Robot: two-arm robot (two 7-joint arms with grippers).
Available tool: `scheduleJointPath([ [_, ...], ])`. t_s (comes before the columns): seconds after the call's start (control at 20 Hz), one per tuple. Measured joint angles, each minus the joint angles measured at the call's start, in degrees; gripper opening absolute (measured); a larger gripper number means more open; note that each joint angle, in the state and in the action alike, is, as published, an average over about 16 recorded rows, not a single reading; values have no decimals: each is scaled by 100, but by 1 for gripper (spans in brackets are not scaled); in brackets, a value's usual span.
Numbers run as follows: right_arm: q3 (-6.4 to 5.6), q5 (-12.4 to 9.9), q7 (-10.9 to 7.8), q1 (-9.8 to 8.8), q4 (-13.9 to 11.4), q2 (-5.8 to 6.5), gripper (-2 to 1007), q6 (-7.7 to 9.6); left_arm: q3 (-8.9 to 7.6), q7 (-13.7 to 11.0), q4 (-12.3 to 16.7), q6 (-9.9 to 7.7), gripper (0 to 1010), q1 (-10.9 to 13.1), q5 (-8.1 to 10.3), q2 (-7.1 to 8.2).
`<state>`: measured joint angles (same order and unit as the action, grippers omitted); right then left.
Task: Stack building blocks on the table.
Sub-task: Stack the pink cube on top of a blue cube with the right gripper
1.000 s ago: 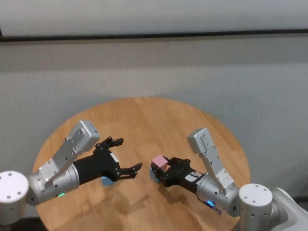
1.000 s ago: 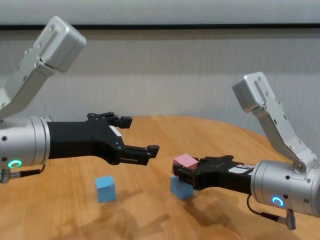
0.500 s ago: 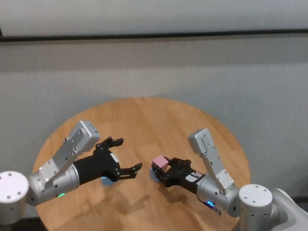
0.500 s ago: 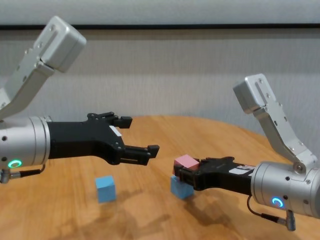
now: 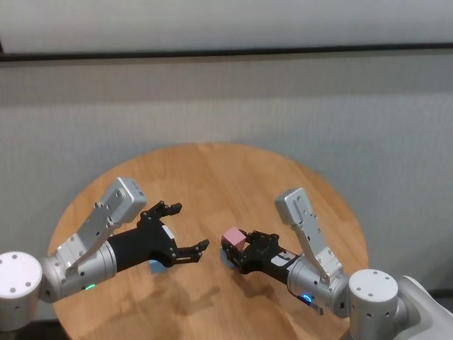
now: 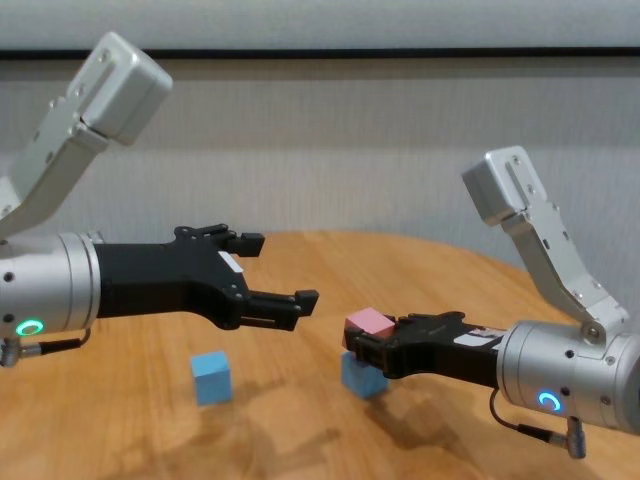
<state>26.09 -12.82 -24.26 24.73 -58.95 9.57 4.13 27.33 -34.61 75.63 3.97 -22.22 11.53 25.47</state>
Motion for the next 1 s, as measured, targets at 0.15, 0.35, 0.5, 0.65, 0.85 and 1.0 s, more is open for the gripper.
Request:
scheduleJointPath([
  [0.15,2,3,0,14,23,-13,369,0,0,0,0,0,1003,0,0,0],
  [0.35,5,8,2,29,47,-28,369,0,0,0,0,0,1003,0,0,0],
  [0.5,7,16,7,38,60,-36,369,0,0,0,0,0,1003,0,0,0],
  [0.65,9,26,11,47,73,-44,370,-1,0,0,0,0,1003,0,0,0],
  [0.85,13,40,15,59,87,-54,370,2,0,0,0,0,1003,0,0,0],
  [1.0,16,50,16,65,92,-58,370,9,0,0,0,0,1003,0,0,0],
])
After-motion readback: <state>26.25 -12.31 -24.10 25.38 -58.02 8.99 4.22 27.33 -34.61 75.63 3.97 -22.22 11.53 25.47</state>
